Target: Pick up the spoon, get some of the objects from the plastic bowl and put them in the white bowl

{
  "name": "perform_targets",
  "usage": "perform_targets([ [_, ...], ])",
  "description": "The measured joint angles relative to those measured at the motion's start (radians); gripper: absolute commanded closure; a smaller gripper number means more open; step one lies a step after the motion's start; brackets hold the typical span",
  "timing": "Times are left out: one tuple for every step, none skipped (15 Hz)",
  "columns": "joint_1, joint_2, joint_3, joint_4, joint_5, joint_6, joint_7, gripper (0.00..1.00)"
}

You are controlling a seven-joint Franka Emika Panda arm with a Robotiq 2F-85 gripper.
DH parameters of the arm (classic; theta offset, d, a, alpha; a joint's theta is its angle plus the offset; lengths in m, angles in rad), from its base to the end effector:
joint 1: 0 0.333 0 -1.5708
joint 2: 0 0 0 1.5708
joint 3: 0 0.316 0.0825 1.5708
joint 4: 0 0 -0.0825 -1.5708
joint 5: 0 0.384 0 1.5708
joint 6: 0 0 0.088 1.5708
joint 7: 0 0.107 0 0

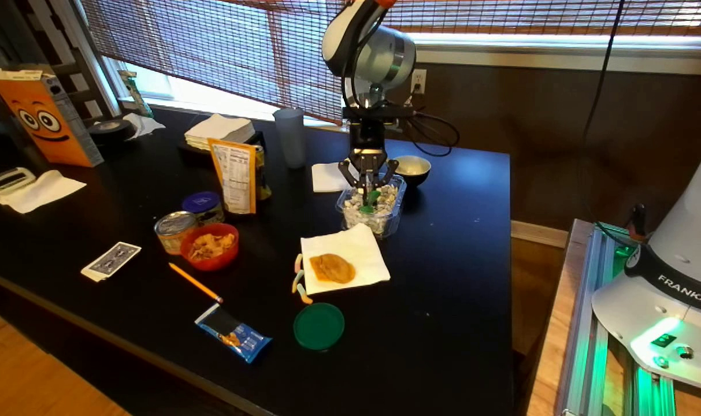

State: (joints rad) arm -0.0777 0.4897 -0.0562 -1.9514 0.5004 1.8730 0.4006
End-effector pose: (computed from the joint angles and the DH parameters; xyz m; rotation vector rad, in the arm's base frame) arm 0.5555 -0.0379 0.2006 -2.4741 1.0855 0.8401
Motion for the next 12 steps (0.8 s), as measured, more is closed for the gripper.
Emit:
perform_targets([
  [0.0,0.003,0.0,0.0,0.007,0.019,0.0,0.96],
  [0.0,0.006,0.0,0.0,0.01,0.038,0.0,0.96],
  [0.0,0.006,-0.001,-0.001,0.011,0.055,0.0,0.96],
  [0.0,0.006,-0.001,-0.001,0.012,0.073,0.002,0.96],
  [0.0,0.006,-0.001,-0.001,0.012,0.09,0.002,0.96],
  [0.0,0.005,-0.002,-0.002,0.012,0.106,0.003,0.96],
  [0.0,0.003,-0.003,-0.006,0.012,0.126,0.005,0.96],
  [0.001,0.001,-0.005,-0.01,0.012,0.149,0.008,0.96],
  [0.002,-0.002,-0.007,-0.015,0.012,0.171,0.012,0.96],
  [0.003,-0.005,-0.01,-0.021,0.012,0.192,0.016,0.96],
  [0.003,-0.009,-0.012,-0.03,0.01,0.213,0.024,0.96],
  [0.004,-0.014,-0.013,-0.041,0.008,0.233,0.031,0.96],
])
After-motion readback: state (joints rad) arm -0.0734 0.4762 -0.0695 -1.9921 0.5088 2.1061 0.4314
